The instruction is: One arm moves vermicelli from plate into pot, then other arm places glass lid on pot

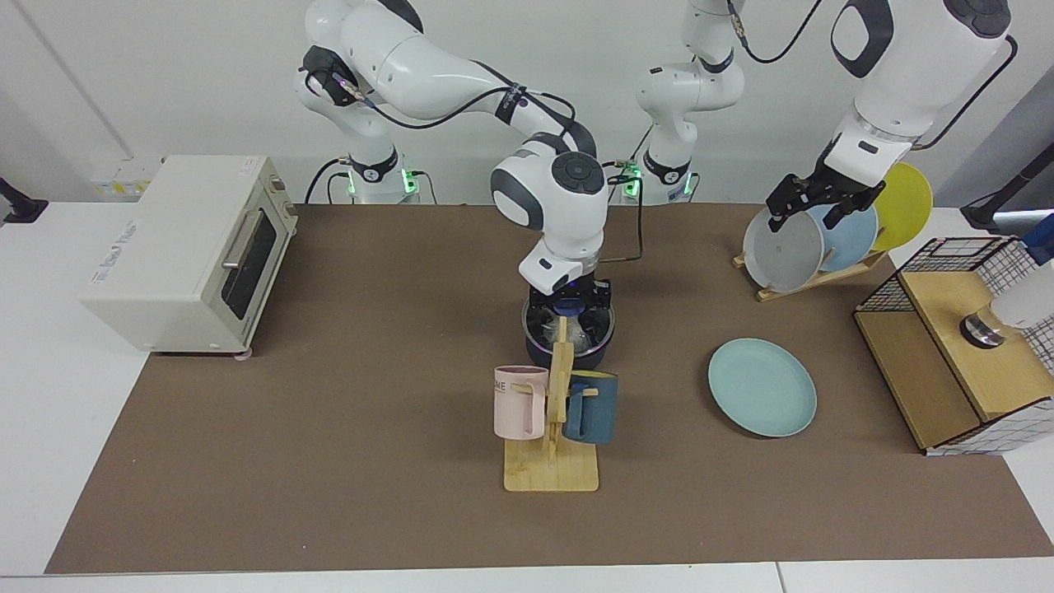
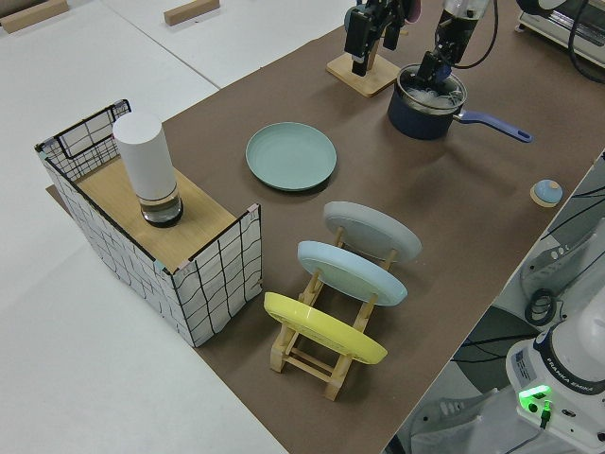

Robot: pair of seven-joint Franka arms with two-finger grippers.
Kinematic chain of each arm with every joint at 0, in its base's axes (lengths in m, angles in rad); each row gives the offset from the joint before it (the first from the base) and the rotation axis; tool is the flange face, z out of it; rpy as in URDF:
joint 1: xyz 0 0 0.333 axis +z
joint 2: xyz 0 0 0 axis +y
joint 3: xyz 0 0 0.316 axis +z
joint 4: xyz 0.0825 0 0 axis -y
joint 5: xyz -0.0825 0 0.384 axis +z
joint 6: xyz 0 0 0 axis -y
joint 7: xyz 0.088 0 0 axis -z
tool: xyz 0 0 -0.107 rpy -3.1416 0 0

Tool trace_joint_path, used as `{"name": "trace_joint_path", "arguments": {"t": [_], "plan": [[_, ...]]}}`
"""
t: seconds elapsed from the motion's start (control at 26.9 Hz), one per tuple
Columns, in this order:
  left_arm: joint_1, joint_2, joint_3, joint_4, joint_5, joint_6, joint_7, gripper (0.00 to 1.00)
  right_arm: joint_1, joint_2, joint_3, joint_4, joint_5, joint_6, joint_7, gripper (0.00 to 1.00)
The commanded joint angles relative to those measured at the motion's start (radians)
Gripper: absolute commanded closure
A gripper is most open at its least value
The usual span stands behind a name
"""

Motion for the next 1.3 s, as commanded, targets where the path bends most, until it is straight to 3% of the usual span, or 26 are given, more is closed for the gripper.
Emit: {"name": "trace_joint_path", "arguments": {"t": [0.0,1.26], "plan": [[-0.002,-0.022,0.005,-0.022,0.006,0.017,0.014,0.0,0.022,0.056,0.015,0.087,-0.04,-0.046,0.023,1.0],[-0.002,-0.022,0.005,-0.021,0.006,0.017,0.014,0.0,0.023,0.064,0.02,0.076,-0.072,-0.06,0.026,1.0]]}}
